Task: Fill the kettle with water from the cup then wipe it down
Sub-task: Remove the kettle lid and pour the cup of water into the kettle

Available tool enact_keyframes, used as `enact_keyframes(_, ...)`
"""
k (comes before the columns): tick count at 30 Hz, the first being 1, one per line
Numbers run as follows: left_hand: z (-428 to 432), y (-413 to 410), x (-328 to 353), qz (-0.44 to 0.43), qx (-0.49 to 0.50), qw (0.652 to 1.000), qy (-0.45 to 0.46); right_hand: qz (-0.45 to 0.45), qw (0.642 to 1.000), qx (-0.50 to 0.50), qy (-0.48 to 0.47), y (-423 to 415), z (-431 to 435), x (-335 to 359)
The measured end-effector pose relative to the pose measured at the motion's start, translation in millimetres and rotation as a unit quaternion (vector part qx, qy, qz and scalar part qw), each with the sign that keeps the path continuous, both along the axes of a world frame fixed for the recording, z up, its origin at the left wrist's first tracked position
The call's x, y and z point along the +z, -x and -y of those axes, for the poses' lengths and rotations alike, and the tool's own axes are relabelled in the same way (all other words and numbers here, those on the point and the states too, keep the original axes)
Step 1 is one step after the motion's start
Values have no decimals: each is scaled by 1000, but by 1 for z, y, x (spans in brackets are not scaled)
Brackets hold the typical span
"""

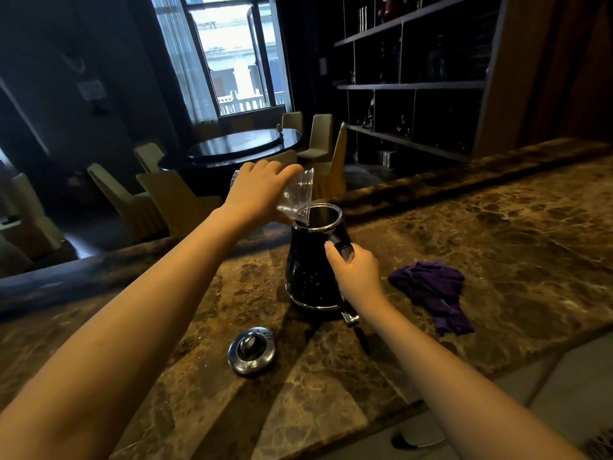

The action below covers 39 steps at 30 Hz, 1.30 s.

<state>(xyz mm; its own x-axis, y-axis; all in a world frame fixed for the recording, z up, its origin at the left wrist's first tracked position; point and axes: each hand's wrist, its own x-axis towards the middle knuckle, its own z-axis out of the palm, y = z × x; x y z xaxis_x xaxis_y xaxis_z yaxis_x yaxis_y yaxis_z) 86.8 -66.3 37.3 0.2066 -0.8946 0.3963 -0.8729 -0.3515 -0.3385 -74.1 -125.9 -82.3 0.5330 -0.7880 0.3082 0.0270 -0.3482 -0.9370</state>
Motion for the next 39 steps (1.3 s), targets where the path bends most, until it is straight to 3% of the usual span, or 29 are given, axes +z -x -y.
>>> enact_keyframes(6,-17,-4,-7,-144,3,988,63,0,1000,0,10,2,-1,1)
enact_keyframes(9,-32,-7,-15,-274,-15,956,106,-4,1000,-8,17,4,-2,1)
enact_keyframes(12,-57,-14,-34,-398,-12,903,159,-1,1000,-4,14,7,-2,1)
enact_keyframes(16,-95,-27,-73,-533,45,798,280,-7,1000,-13,15,8,-2,0)
enact_keyframes(20,-132,-32,-112,-590,109,709,371,-9,999,-23,19,7,-2,0)
enact_keyframes(23,-156,-33,-135,-605,135,669,410,-12,999,-18,26,7,-3,-2)
enact_keyframes(32,-181,-28,-169,-584,146,655,456,-6,999,-17,32,4,-7,-4)
enact_keyframes(39,-187,-25,-172,-573,165,685,419,-1,1000,-2,26,5,-8,-5)
